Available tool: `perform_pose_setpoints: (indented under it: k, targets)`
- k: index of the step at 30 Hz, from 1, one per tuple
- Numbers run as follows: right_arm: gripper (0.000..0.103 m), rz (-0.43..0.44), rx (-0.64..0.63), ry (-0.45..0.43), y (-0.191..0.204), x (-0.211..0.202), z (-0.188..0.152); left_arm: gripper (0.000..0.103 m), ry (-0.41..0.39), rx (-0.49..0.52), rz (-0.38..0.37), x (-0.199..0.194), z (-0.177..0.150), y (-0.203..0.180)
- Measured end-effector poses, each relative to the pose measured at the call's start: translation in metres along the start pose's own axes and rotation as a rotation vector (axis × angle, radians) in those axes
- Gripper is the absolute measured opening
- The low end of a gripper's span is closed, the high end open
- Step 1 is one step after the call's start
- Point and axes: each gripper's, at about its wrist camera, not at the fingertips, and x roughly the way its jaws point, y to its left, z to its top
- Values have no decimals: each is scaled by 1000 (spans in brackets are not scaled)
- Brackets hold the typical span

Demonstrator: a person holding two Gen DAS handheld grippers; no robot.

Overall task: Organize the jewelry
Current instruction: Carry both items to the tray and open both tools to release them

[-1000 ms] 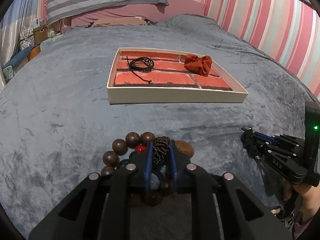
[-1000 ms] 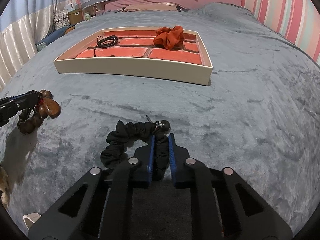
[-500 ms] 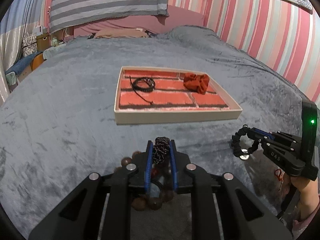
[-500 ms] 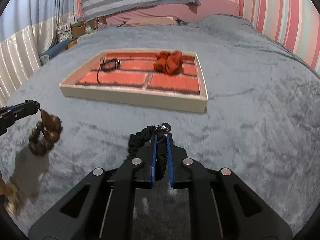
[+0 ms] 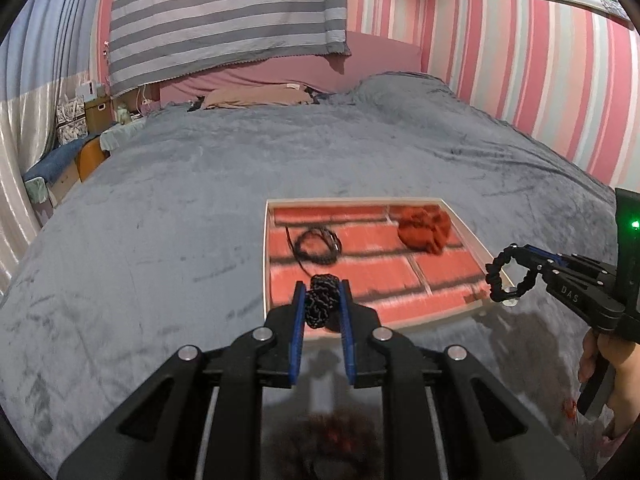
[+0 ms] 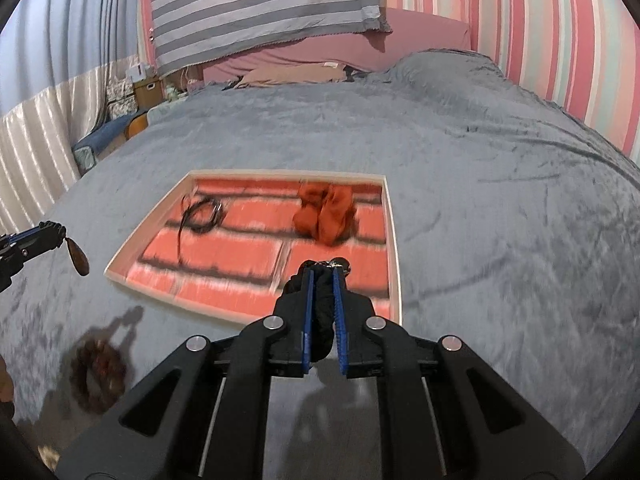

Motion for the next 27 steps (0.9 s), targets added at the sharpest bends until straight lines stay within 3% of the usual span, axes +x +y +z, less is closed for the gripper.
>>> perform_pose_setpoints:
  k: [8,15,21,27]
  targets:
    - [10,-50,-1,8,-11,63,36,17,67,-2,19,76,30,12]
    - [10,-90,38,74,-27,120,39,17,144,-39,53,136,21,35]
    - [10,-127,17,136,-30,152,34,17,183,-27,107,164,12,46]
    - [10,-143,7,208,-31,166,32,17,209,1,113,177,14,47]
